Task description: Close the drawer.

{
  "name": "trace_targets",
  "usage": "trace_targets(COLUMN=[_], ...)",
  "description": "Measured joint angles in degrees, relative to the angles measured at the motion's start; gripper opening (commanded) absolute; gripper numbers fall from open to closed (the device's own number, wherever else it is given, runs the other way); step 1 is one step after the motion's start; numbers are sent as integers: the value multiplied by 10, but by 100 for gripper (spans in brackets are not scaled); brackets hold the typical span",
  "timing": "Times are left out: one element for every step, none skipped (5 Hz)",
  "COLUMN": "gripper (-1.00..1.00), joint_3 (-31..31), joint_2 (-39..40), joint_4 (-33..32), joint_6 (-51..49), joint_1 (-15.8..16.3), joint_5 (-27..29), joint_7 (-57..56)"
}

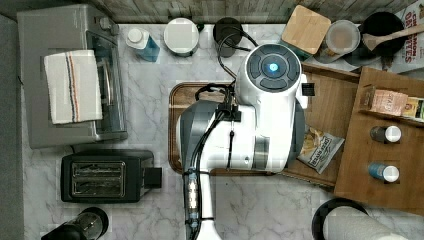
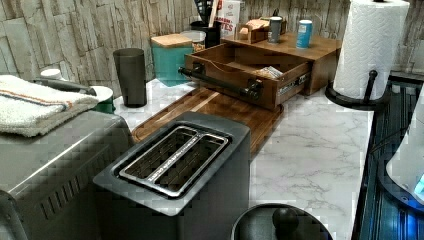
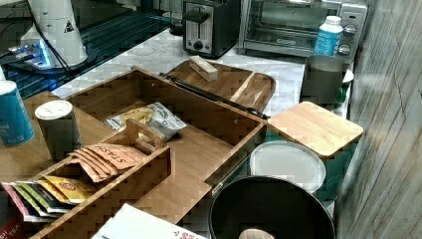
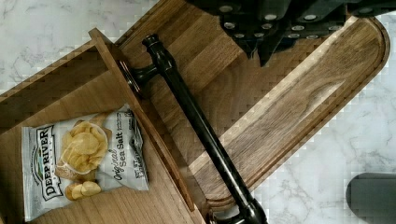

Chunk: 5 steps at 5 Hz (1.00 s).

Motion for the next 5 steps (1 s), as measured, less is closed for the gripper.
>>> trace_targets(gripper=[-100,-100,-100,-100,-100], joint_3=[0,0,-2,-4,-1], joint_2=[1,8,18,25,34], joint_4=[-3,-3,-6,-12,-13], joint_6=[5,6,6,40,71], joint_1=[0,-1,-1,-1,-1], joint_5=[0,-1,0,0,0], joint_7=[0,0,0,-10,-27])
